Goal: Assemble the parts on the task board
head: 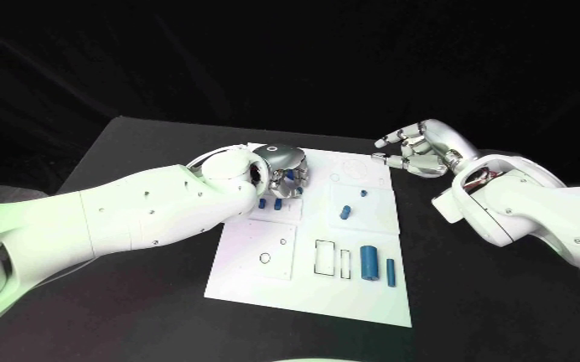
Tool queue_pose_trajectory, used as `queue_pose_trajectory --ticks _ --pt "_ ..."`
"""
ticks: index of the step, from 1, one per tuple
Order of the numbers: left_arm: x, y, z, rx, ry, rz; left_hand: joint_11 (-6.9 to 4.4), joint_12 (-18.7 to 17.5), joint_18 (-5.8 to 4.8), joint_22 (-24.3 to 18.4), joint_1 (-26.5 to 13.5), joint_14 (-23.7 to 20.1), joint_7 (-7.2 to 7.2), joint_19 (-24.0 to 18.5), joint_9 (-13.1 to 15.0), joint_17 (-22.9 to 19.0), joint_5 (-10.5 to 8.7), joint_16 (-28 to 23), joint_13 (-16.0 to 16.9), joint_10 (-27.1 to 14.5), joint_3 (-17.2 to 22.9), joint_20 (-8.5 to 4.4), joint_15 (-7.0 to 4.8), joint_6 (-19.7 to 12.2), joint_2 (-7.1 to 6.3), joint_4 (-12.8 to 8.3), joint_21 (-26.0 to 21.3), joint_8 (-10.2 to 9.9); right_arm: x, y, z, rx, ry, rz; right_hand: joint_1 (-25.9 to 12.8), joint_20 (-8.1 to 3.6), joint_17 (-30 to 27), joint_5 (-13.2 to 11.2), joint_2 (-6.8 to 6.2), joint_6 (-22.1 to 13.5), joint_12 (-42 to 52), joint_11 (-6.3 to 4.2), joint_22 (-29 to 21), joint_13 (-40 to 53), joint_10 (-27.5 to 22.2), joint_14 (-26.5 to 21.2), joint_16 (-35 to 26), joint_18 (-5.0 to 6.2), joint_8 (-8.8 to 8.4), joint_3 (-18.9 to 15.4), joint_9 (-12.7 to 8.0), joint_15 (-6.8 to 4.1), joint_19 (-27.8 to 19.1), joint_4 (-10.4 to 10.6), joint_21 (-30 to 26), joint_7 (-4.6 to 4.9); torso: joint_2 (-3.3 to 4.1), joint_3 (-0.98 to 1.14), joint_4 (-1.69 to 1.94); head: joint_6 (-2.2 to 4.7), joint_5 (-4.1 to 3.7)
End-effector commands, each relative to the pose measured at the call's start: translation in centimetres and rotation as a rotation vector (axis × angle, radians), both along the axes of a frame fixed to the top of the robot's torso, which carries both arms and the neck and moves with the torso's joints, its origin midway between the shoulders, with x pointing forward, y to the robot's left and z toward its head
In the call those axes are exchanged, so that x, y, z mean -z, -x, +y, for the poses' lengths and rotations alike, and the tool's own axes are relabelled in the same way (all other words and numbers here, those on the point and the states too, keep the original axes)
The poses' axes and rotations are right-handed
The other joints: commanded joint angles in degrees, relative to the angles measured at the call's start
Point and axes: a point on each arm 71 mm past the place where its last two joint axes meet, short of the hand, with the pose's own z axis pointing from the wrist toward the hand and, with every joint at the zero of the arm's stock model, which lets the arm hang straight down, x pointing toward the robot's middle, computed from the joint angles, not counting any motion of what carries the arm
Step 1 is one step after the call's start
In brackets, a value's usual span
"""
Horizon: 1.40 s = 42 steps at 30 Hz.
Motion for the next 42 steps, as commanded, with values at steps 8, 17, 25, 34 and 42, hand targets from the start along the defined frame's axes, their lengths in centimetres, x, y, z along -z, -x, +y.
queue_pose_trajectory --ticks 8,17,25,34,42 --pt "0.6 -0.1 -0.2 -0.005 -0.031 0.036 -0.10 -0.4 -1.31 4.2 0.0 0.7 0.10 1.0 -0.3 -1.1 -0.16 -0.4 -0.2 1.0 0.8 -0.09 -0.18 0.7 0.39 -0.3 1.1 -0.4 0.0 0.1 0.2 -0.014 0.004 -0.004 0.0 -0.24 2.0 0.3 0.18 0.1 -0.1 0.02 4.9 0.0 -0.3 3.0 -0.2 0.46 0.30 -0.3 0.1 -0.25 -0.3 -0.2 -0.2 -0.16 -0.01 0.03 -0.02 -0.19 -0.12" --pt "0.9 -0.1 -0.4 0.001 -0.036 0.058 -0.35 -0.4 -1.39 4.6 -0.2 0.7 -0.02 1.2 -0.6 -1.6 -0.31 -0.4 -0.3 2.0 1.2 -0.24 -0.37 1.2 0.48 -0.5 1.5 -0.4 0.0 0.1 0.2 -0.014 0.004 -0.003 0.0 -0.24 2.0 0.3 0.18 0.1 -0.1 0.02 4.9 0.0 -0.3 3.0 -0.2 0.46 0.30 -0.3 0.1 -0.25 -0.3 -0.2 -0.2 -0.16 -0.03 0.04 -0.01 -0.29 -0.08" --pt "1.1 0.0 -0.5 0.007 -0.036 0.066 -0.66 -0.4 -1.45 4.8 -0.5 0.8 -0.15 1.3 -0.8 -1.9 -0.38 -0.4 -0.4 3.0 1.5 -0.41 -0.61 1.5 0.84 -0.5 1.8 -0.4 0.0 0.1 0.2 -0.015 0.004 -0.003 0.0 -0.25 2.1 0.4 0.25 0.2 -0.1 0.01 5.0 0.0 -0.3 3.0 -0.2 0.43 0.32 -0.3 0.1 -0.26 -0.2 -0.2 -0.1 -0.16 -0.02 0.03 -0.02 -0.31 -0.10" --pt "1.2 -0.1 -0.4 0.000 -0.043 0.073 -1.57 -0.6 -1.54 5.3 -0.3 0.8 -0.16 1.5 -0.9 -2.3 -0.45 -0.1 -0.2 6.2 2.5 -1.09 -1.40 4.3 2.66 -1.4 2.2 0.3 0.0 0.1 0.2 -0.014 0.004 -0.003 0.0 -0.25 2.1 0.4 0.25 0.2 -0.1 0.01 5.0 0.0 -0.3 3.0 -0.2 0.43 0.32 -0.3 0.1 -0.26 -0.2 -0.2 -0.1 -0.16 -0.02 0.01 0.00 -0.32 -0.12" --pt "1.2 -0.3 -0.2 -0.011 -0.034 0.061 -1.44 -1.8 -1.62 5.6 0.1 0.8 0.16 1.6 -1.3 -2.5 -0.41 0.0 -0.4 6.9 3.1 -1.22 -1.35 4.8 3.21 -2.6 2.4 -0.1 0.0 0.1 0.2 -0.015 0.005 -0.003 0.1 -0.25 2.2 0.4 0.29 0.2 0.1 0.00 5.1 0.2 -0.1 3.1 -0.1 0.40 0.35 -0.3 0.1 -0.27 -0.1 -0.2 0.0 -0.17 -0.05 0.01 0.00 -0.30 -0.11"
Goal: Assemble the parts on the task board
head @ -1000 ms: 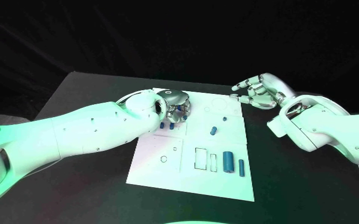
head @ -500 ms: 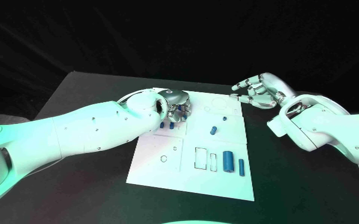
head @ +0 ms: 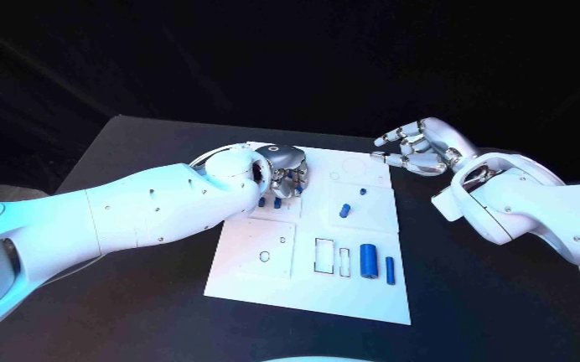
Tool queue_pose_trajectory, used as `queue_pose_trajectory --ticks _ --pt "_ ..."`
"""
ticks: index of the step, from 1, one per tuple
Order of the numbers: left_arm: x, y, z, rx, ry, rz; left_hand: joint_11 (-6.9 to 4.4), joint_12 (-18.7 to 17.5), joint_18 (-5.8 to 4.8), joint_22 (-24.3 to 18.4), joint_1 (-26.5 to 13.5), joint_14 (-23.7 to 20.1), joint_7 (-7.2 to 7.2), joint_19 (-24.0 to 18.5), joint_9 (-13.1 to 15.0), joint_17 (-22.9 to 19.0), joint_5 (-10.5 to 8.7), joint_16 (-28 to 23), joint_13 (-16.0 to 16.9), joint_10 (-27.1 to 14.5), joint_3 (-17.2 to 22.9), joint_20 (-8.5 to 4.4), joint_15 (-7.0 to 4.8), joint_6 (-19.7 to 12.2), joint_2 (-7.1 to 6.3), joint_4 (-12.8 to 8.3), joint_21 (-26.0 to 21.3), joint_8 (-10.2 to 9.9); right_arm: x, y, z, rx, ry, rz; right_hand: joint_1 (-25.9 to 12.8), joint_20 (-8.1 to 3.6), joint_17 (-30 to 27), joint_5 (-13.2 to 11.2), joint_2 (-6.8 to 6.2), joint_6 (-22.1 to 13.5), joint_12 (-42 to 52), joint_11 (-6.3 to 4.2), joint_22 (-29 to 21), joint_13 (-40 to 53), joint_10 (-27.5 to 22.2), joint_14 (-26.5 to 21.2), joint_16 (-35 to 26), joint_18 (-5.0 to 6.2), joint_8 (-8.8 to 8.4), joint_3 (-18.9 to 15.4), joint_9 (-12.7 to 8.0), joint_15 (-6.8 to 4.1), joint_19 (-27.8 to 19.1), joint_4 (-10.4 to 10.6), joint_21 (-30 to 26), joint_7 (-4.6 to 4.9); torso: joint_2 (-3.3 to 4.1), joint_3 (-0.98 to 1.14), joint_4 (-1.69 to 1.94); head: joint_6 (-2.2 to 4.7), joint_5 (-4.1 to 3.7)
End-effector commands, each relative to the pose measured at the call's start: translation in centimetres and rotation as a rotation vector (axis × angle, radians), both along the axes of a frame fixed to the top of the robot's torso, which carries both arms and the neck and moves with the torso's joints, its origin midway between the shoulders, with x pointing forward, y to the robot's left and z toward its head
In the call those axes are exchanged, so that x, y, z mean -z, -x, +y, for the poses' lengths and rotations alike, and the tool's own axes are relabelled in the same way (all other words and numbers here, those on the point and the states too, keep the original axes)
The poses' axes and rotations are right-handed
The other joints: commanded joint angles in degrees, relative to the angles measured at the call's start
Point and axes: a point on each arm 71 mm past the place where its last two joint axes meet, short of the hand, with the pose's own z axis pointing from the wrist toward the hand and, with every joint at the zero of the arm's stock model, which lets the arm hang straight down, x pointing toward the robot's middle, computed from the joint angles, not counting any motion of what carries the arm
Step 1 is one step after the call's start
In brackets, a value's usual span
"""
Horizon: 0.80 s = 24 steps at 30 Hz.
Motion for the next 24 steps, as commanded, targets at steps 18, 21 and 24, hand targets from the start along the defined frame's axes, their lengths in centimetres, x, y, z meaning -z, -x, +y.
queue_pose_trajectory --ticks 18,21,24 --pt "-1.2 0.5 1.1 -0.024 0.108 -0.012 0.25 -1.5 -1.03 6.6 -0.2 0.4 0.51 0.8 -0.5 -0.9 -0.11 0.1 -0.3 0.9 0.4 -0.07 -0.02 0.4 0.12 -1.2 1.2 -0.5 0.0 -0.1 0.1 -0.011 0.006 -0.006 0.1 -0.25 2.2 0.4 0.29 0.2 0.1 0.00 5.1 0.1 -0.1 3.1 -0.1 0.41 0.35 -0.3 0.1 -0.27 -0.1 -0.2 -0.1 -0.17 -0.06 0.01 0.03 0.65 0.14" --pt "-1.8 0.6 1.7 -0.037 0.130 -0.019 0.24 -1.6 -1.09 6.8 -0.3 0.4 0.51 1.0 -0.5 -1.1 -0.10 0.1 -0.3 1.1 0.4 -0.06 -0.02 0.5 0.10 -1.2 1.4 -0.5 0.0 -0.1 0.0 -0.010 0.007 -0.007 0.1 -0.25 2.2 0.4 0.29 0.2 0.1 0.00 5.1 0.1 -0.1 3.1 -0.1 0.41 0.35 -0.3 0.1 -0.27 -0.1 -0.2 -0.1 -0.17 -0.11 0.03 0.06 0.68 0.14" --pt "-2.4 0.6 2.5 -0.053 0.149 -0.023 0.22 -1.6 -1.13 7.0 -0.3 0.3 0.50 1.1 -0.6 -1.3 -0.10 0.0 -0.3 1.3 0.4 -0.05 -0.02 0.6 0.04 -1.3 1.6 -0.5 0.0 -0.1 0.0 -0.009 0.007 -0.007 0.1 -0.25 2.2 0.4 0.29 0.2 0.1 0.00 5.1 0.1 -0.1 3.1 -0.1 0.41 0.35 -0.3 0.1 -0.27 -0.1 -0.2 -0.1 -0.17 -0.08 0.01 0.06 0.79 0.16"
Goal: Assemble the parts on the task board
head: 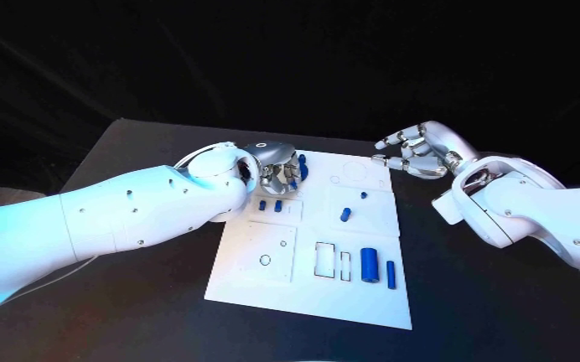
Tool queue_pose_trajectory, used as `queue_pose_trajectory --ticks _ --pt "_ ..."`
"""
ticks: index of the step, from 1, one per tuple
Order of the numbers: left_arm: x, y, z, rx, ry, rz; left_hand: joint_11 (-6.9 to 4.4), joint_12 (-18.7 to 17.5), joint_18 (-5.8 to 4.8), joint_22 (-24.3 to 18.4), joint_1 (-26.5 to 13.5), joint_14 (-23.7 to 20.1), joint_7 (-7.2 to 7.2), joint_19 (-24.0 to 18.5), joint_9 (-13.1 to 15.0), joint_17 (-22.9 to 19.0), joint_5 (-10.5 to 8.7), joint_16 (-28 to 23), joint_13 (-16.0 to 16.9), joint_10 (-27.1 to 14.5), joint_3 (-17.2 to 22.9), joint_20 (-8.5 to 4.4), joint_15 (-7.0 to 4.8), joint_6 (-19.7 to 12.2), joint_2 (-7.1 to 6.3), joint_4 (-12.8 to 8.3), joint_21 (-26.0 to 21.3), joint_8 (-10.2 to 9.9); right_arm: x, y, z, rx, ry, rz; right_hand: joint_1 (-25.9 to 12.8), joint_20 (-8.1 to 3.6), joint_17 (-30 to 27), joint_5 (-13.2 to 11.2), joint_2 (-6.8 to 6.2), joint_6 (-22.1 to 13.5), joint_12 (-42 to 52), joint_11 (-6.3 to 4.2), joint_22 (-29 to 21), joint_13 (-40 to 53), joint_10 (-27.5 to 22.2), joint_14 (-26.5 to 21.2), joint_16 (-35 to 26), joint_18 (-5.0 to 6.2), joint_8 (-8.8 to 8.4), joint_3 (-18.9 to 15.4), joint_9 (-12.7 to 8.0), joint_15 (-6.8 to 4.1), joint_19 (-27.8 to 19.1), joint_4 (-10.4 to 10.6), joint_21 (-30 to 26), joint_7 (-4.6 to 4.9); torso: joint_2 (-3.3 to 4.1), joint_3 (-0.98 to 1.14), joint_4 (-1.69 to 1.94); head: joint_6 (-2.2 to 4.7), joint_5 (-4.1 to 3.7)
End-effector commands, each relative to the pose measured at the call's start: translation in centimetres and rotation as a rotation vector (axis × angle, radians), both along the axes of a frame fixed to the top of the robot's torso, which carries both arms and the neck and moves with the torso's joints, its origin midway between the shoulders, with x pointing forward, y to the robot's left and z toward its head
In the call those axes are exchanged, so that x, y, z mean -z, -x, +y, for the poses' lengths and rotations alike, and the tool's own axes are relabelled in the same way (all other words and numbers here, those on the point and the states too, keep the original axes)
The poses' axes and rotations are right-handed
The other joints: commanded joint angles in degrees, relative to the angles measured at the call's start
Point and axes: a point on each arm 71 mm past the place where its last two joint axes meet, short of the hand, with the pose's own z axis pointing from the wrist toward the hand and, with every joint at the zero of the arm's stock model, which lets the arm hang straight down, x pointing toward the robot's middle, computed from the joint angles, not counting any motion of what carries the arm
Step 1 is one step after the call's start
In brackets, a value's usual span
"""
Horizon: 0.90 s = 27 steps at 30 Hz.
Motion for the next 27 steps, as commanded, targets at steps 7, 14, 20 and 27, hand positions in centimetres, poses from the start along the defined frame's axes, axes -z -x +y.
queue_pose_trajectory --ticks 7,14,20,27 --pt "-1.3 0.4 2.0 -0.036 0.069 0.000 -0.12 -0.5 -1.20 7.3 -0.6 0.3 0.02 1.1 -0.1 -0.4 -0.09 -0.1 0.1 0.7 0.1 0.16 -0.05 0.4 -0.23 -0.5 0.5 -0.4 0.0 0.0 0.0 -0.011 0.006 -0.006 0.1 -0.25 2.2 0.4 0.29 0.2 0.1 0.00 5.2 0.1 -0.1 3.1 -0.1 0.40 0.35 -0.3 0.1 -0.27 -0.1 -0.2 -0.1 -0.17 0.09 -0.03 0.04 0.29 0.09" --pt "-1.3 0.5 3.3 -0.061 0.057 0.015 -0.13 -0.5 -1.22 7.3 -0.7 0.3 0.01 1.1 -0.1 -0.4 -0.09 -0.1 0.1 0.8 0.1 0.16 -0.06 0.5 -0.26 -0.5 0.5 -0.4 0.0 0.0 0.0 -0.011 0.006 -0.006 0.1 -0.25 2.2 0.4 0.29 0.2 0.1 0.00 5.2 0.1 -0.1 3.1 -0.1 0.40 0.35 -0.3 0.1 -0.27 -0.1 -0.2 -0.1 -0.17 0.11 -0.03 0.03 0.33 0.24" --pt "-1.1 0.4 4.0 -0.075 0.044 0.033 -0.14 -0.6 -1.20 7.3 -0.8 0.3 0.00 1.1 -0.1 -0.5 -0.10 -0.1 0.1 0.9 0.1 0.15 -0.06 0.6 -0.31 -0.5 0.5 -0.4 0.0 0.0 0.0 -0.012 0.006 -0.005 0.1 -0.25 2.2 0.4 0.29 0.2 0.1 0.00 5.2 0.1 -0.1 3.1 -0.1 0.40 0.35 -0.3 0.1 -0.27 -0.1 -0.2 -0.1 -0.17 0.09 -0.01 -0.01 0.28 0.35" --pt "-0.7 0.1 4.0 -0.078 0.030 0.056 -0.15 -0.7 -1.19 7.2 -1.0 0.3 -0.02 1.0 -0.2 -0.6 -0.14 -0.1 0.1 1.0 0.1 0.15 -0.07 0.7 -0.40 -0.5 0.5 -0.5 0.0 0.0 0.1 -0.013 0.006 -0.005 0.1 -0.26 2.1 0.4 0.33 0.2 0.0 -0.01 5.1 -0.1 -0.2 3.1 -0.2 0.42 0.37 -0.3 0.1 -0.28 -0.2 -0.2 -0.1 -0.18 0.13 -0.01 -0.04 0.23 0.44"
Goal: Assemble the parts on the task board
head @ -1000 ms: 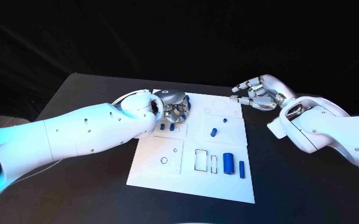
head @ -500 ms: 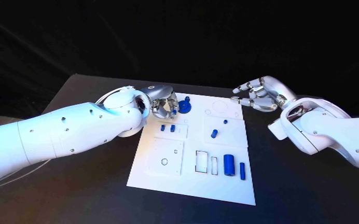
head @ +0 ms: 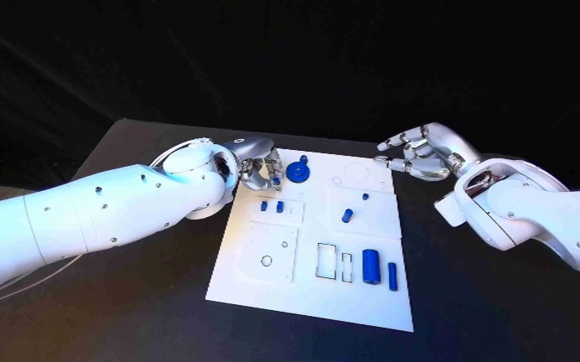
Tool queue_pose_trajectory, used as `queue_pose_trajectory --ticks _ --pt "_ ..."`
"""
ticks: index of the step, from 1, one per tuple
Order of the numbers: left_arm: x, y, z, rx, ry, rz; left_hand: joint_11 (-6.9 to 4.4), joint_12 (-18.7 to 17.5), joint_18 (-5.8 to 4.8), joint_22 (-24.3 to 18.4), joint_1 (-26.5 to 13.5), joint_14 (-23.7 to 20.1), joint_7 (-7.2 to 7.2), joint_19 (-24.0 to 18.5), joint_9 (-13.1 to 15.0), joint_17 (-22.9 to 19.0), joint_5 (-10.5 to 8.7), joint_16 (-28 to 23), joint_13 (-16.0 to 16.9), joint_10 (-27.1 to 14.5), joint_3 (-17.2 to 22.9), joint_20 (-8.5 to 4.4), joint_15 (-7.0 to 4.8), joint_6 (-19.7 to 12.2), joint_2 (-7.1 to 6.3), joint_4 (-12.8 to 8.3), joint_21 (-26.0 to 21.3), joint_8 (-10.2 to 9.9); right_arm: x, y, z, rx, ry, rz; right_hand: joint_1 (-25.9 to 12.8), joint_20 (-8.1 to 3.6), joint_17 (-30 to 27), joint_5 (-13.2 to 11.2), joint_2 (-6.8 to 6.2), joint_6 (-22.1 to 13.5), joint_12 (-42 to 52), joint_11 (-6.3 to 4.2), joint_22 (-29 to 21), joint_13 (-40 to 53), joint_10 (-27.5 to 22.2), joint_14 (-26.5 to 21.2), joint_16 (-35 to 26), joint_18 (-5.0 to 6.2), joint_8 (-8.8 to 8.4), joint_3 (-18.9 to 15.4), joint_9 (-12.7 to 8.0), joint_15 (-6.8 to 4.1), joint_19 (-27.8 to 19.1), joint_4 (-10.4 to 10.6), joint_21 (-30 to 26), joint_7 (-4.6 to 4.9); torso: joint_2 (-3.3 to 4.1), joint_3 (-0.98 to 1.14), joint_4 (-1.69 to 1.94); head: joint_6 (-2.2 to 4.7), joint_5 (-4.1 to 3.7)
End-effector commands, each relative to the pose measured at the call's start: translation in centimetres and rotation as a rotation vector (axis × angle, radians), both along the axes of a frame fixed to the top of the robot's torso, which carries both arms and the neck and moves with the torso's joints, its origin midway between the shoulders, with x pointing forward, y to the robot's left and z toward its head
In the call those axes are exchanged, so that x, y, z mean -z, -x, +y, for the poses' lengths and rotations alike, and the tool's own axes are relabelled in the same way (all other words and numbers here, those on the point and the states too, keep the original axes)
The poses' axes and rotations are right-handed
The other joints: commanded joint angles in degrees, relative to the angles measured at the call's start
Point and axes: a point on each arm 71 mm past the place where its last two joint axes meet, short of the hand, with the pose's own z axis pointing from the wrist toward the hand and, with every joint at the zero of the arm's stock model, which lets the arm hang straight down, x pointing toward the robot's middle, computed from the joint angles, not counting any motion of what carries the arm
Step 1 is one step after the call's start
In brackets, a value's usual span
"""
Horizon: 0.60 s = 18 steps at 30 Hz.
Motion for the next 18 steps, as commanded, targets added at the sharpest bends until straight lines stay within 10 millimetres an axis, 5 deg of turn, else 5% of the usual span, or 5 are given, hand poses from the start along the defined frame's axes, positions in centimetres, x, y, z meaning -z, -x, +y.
queue_pose_trajectory --ticks 1,18 --pt "0.29 -0.08 -0.19 0.005 -0.008 0.035 0.06 -0.3 -0.31 7.2 -0.6 0.3 -0.02 0.8 0.0 -0.1 -0.14 -0.1 0.0 0.4 -0.1 -0.04 -0.07 0.3 0.07 -0.3 0.2 -0.3 0.00 0.06 0.14 -0.015 0.005 -0.005 0.1 -0.26 2.1 0.2 0.33 0.2 0.0 -0.01 5.1 -0.1 -0.2 3.1 -0.2 0.42 0.37 -0.2 0.1 -0.28 -0.2 0.0 -0.1 -0.18 0.04 0.00 -0.02 -0.03 0.03" --pt "1.15 -0.49 -0.44 0.003 -0.032 0.070 0.04 -0.4 -0.30 7.2 -0.7 0.3 -0.05 0.8 0.0 -0.1 -0.17 -0.1 0.0 0.4 -0.1 -0.04 -0.08 0.3 -0.01 -0.3 0.1 -0.3 -0.02 0.13 0.21 -0.017 0.005 -0.006 0.1 -0.26 2.1 0.2 0.33 0.2 0.0 -0.01 5.1 -0.1 -0.2 3.1 -0.2 0.42 0.37 -0.2 0.1 -0.28 -0.2 0.0 -0.1 -0.18 0.02 -0.02 -0.04 -0.21 -0.02"
